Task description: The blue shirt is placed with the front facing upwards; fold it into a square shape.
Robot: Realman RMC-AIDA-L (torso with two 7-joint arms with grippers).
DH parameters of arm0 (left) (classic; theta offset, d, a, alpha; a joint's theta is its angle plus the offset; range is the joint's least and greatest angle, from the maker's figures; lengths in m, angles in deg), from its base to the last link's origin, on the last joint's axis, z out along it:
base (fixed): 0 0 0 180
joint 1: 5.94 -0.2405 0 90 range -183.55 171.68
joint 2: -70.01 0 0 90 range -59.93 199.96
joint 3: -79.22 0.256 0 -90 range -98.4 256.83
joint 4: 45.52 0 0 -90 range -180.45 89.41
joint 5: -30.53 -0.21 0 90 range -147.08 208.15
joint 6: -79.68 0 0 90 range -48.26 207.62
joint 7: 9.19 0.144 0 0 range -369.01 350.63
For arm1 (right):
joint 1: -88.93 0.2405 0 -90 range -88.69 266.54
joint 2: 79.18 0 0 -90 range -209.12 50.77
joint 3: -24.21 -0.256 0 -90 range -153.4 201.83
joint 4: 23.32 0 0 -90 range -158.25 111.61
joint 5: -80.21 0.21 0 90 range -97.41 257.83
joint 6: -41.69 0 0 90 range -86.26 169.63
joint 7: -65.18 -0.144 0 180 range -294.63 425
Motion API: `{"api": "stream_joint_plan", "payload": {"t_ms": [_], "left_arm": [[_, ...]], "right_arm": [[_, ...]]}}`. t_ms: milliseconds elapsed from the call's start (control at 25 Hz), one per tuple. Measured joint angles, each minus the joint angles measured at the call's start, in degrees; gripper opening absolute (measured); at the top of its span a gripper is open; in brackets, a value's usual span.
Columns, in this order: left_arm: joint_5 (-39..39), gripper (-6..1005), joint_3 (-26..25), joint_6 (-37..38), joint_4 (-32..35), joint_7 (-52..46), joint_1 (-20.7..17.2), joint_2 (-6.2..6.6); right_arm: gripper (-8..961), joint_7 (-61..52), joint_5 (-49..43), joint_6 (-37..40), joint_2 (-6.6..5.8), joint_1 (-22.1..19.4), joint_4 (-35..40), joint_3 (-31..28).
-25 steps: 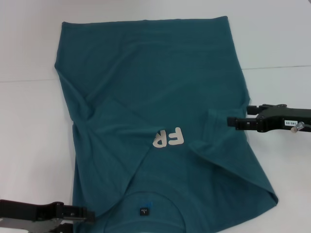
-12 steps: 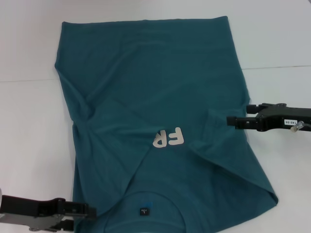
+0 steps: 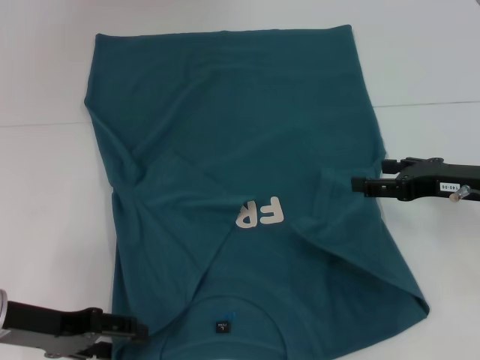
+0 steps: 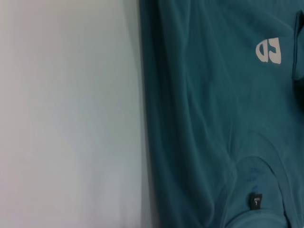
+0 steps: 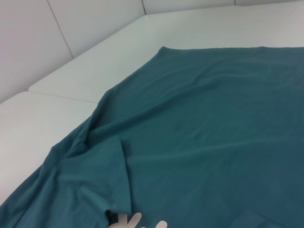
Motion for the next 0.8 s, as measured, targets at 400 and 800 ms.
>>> {"api": "stream_joint_plan", "payload": {"t_ms": [400,800], "left_arm": [[-2.42,758,0.01,-0.40,0.00,-0.76,0.78,-0.47],[-2.56,600,-0.01,-1.37,1.69,-0.87,2.09,-0.36]], "right_arm": [[924,0.08,0.00,-0.13,0.00,0.04,0.00,0.00],[924,0.17,-0.03,-0.25,0.09,0.07,0.00,0.00]]}}
